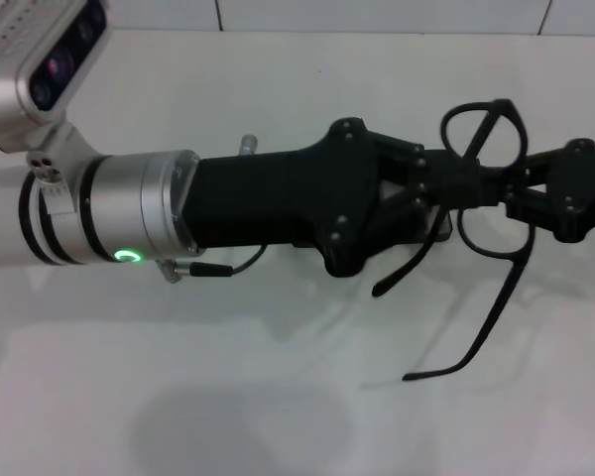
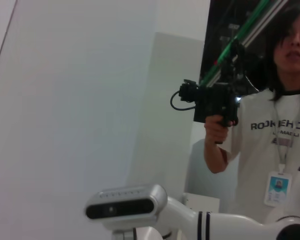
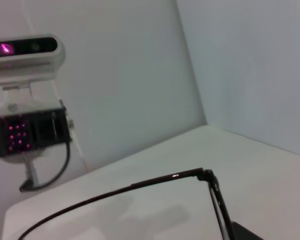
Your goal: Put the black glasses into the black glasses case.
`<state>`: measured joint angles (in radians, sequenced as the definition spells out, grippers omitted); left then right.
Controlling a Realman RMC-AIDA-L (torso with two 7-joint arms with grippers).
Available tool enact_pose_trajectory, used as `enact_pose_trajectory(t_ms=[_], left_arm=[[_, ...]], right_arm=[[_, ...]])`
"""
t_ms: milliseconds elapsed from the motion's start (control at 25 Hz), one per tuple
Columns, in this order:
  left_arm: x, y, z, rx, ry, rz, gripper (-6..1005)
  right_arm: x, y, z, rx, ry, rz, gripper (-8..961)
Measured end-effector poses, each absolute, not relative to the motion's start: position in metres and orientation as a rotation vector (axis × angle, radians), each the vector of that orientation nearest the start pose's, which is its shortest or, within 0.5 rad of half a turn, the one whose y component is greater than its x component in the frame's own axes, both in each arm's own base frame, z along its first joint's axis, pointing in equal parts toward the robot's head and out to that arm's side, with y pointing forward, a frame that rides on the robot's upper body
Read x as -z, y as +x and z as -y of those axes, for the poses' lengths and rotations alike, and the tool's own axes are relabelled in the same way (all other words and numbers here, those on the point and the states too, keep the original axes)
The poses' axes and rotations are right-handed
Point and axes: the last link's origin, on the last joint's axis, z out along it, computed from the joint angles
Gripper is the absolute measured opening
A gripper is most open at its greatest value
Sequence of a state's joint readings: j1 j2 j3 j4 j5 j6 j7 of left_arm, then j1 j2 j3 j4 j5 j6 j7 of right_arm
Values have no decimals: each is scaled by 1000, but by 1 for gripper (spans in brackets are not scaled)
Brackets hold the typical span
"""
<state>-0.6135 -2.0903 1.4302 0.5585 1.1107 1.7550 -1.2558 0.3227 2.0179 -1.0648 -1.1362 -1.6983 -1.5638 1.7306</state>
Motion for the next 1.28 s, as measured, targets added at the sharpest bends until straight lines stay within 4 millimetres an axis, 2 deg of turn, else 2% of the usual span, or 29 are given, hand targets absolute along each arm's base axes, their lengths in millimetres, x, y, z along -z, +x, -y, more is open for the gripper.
enact_pose_trajectory(t_ms=[240,480,840,1080,1280], left_arm=[[41,-132,-295,1584,-2926,218,34],[42,-134,-295,1579,-2925,230,34],[44,-134,-295,1586,-2917,242,34],[39,-132,-292,1651,-2894,220,34],[41,-130,-291,1651,-2911,210,34]], right_arm=[[-51,207,-312,-800,-2800,-500,116],[-55,201,-306,-912,-2808,-456,114],[-53,200,-305,-976,-2806,-443,109],[-49,209,-307,-990,-2787,-485,110],[-45,203,-312,-1034,-2788,-471,109]])
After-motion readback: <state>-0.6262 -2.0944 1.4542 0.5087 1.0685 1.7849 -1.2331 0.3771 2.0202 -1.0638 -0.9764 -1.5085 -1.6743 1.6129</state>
